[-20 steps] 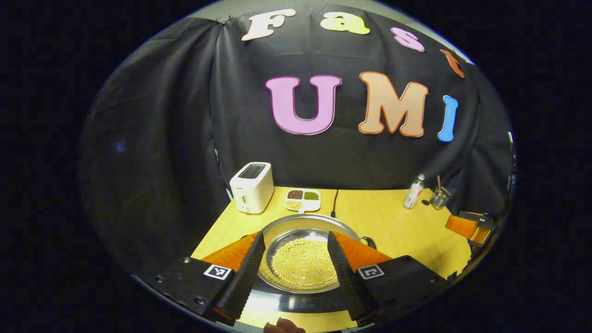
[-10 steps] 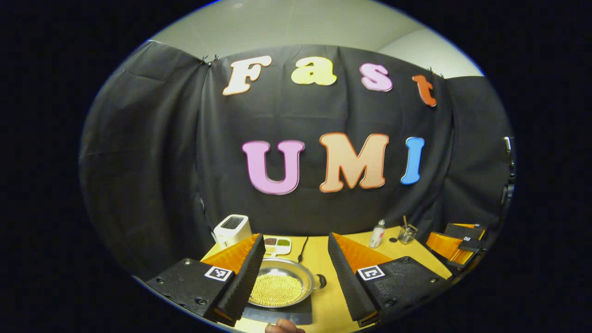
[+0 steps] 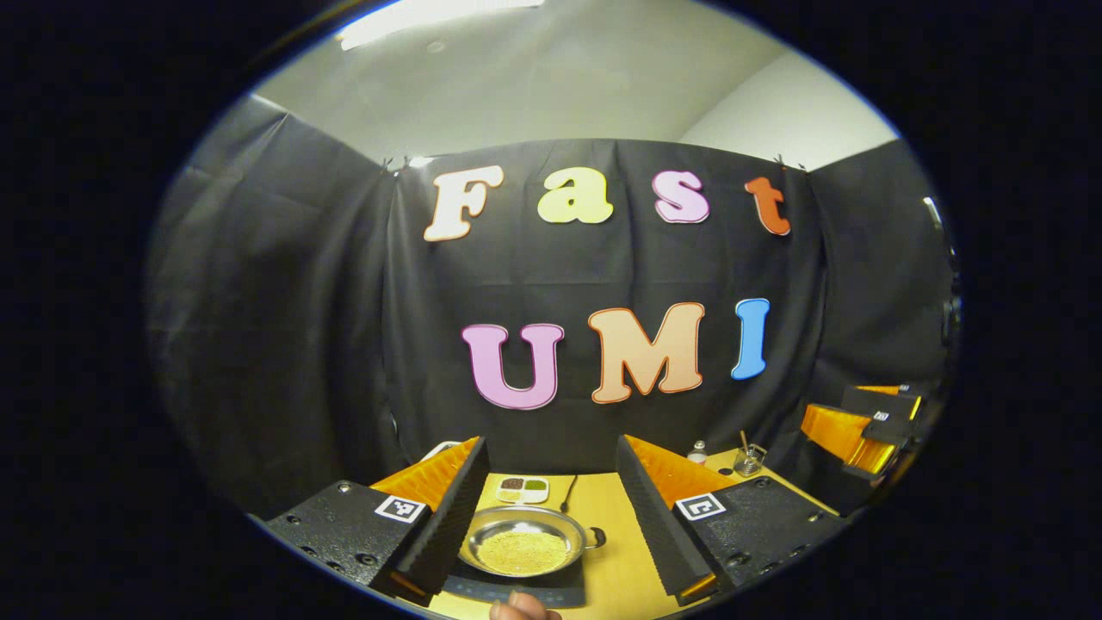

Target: First push the handle of the pot to place it horizontally, then grasp the pot with both hands and set it on the induction cooktop.

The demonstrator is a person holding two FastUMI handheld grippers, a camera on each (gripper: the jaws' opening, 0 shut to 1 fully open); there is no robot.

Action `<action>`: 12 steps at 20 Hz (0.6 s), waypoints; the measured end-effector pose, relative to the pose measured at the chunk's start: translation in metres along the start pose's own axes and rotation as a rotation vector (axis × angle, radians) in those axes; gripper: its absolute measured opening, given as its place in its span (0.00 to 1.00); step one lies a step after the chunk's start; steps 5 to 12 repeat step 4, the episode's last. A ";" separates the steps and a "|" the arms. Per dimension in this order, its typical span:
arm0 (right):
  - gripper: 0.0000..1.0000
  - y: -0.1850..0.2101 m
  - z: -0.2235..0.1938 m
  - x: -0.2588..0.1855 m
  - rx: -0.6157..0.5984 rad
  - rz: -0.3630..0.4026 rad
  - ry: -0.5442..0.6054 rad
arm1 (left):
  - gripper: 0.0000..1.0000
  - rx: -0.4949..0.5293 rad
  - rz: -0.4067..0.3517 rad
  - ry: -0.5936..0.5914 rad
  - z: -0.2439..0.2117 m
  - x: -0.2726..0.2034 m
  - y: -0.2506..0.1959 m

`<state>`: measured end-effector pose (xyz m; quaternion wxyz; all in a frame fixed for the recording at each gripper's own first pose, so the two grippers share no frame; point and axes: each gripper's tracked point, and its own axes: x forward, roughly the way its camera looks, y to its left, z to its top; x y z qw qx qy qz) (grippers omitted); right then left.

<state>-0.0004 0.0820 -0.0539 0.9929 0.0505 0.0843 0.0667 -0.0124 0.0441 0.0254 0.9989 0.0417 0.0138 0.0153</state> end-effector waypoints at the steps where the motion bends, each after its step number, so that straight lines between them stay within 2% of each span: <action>1: 0.93 0.002 -0.003 -0.011 0.004 0.000 0.005 | 0.90 0.012 -0.007 -0.014 0.002 -0.007 -0.004; 4: 0.94 -0.003 -0.008 -0.034 -0.021 -0.028 0.002 | 0.90 -0.055 -0.055 -0.016 -0.001 -0.022 -0.020; 12: 0.94 -0.003 -0.008 -0.034 -0.021 -0.028 0.002 | 0.90 -0.055 -0.055 -0.016 -0.001 -0.022 -0.020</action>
